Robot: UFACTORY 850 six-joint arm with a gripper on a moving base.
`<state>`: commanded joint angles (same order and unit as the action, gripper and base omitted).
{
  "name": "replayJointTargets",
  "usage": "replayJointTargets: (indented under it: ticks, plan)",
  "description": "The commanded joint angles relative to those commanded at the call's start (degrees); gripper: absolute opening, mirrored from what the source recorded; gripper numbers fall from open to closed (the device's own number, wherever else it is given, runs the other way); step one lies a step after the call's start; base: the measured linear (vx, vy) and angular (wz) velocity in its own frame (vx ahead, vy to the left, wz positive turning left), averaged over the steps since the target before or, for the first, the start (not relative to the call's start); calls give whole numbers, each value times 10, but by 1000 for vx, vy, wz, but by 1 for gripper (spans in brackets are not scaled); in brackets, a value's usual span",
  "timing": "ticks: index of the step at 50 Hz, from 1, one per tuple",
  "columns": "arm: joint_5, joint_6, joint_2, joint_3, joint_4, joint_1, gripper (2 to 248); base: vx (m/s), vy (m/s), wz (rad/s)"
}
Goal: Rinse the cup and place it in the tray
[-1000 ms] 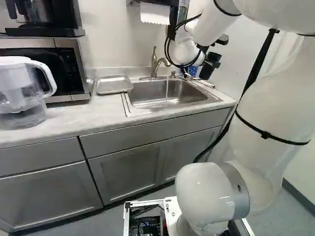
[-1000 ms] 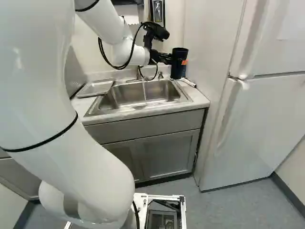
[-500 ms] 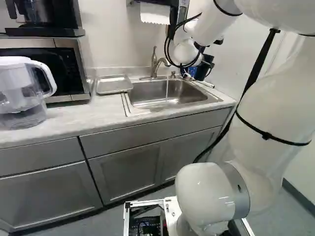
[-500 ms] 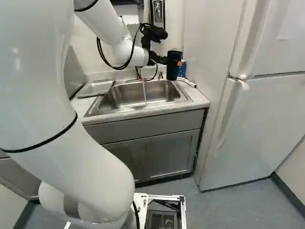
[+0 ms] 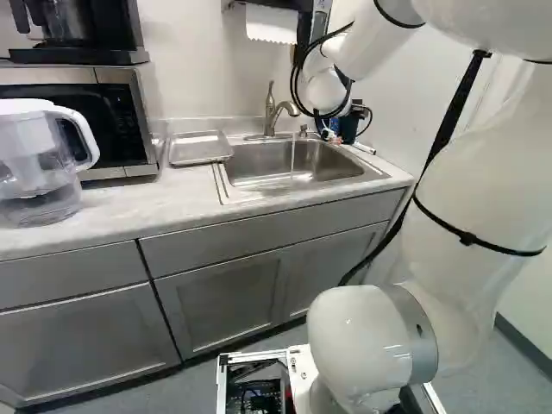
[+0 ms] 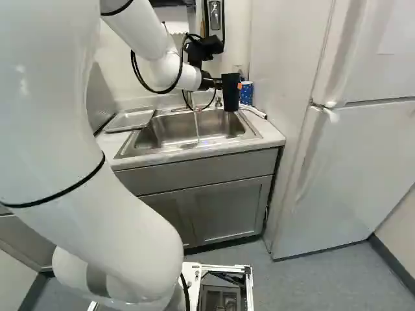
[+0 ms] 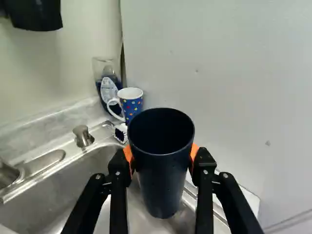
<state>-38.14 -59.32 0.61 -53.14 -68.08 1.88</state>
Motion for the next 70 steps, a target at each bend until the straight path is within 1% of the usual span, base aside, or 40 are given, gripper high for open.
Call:
replayJointTargets:
  ticks: [11, 33, 51, 70]
  plan:
    - [30, -66, 0, 0, 4, 0, 125, 0, 0, 0]
    - [83, -66, 0, 0, 4, 0, 125, 0, 0, 0]
    - [84, -66, 0, 0, 4, 0, 125, 0, 0, 0]
    - [92, -66, -14, -8, 4, 0, 125, 0, 0, 0]
